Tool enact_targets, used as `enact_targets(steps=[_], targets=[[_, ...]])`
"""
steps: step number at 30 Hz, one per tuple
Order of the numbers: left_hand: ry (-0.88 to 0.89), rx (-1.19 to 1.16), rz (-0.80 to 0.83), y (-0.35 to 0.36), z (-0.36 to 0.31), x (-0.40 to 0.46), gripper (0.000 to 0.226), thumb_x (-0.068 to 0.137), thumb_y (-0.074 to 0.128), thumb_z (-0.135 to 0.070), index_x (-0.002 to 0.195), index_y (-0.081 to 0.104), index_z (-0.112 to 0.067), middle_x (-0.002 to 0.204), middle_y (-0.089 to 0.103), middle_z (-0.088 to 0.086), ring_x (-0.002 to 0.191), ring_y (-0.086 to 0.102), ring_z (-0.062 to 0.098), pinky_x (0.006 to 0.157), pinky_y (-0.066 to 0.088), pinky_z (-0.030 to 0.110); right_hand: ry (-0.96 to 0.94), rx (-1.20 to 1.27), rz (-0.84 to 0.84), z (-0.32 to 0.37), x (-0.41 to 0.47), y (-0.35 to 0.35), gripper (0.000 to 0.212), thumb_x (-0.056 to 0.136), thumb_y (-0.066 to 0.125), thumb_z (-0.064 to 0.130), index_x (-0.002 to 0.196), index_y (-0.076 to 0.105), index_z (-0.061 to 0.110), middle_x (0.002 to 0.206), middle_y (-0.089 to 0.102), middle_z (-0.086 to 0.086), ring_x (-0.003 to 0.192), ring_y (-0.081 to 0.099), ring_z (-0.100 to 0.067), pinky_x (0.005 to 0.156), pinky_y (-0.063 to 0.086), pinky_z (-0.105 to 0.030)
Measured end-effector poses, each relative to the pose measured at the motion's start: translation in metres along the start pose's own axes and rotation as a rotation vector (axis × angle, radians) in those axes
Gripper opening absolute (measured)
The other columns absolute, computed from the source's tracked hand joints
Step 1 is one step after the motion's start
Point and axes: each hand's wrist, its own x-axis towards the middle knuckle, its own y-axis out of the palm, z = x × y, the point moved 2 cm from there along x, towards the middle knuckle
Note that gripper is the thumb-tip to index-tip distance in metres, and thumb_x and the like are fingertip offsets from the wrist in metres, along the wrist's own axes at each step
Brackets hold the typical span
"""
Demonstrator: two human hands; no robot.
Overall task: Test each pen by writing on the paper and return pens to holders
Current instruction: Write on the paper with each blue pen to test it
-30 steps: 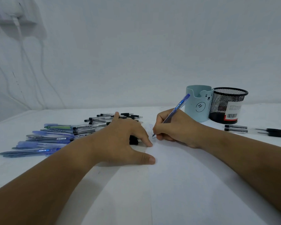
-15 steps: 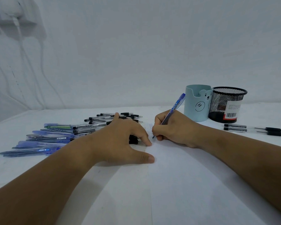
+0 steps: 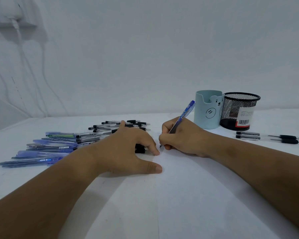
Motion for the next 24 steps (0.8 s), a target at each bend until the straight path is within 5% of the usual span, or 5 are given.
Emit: enact_targets(steps=[24], targets=[[0.005,-0.002,0.012,-0.0001,0.0003,-0.0007,0.038,0.069,0.076,-0.066,0.100,0.073,-0.045,0.118,0.060,-0.032,0.121,0.046,-0.017,0.123,-0.019,0.042,-0.039,-0.022,0.000,-0.0029,0.0001,-0.0023,0.027,0.079,0.063,0.013,0.055,0.051,0.017,0.055,0.060,0.001,0.055,0.046,-0.011,0.060,0.042,-0.028]])
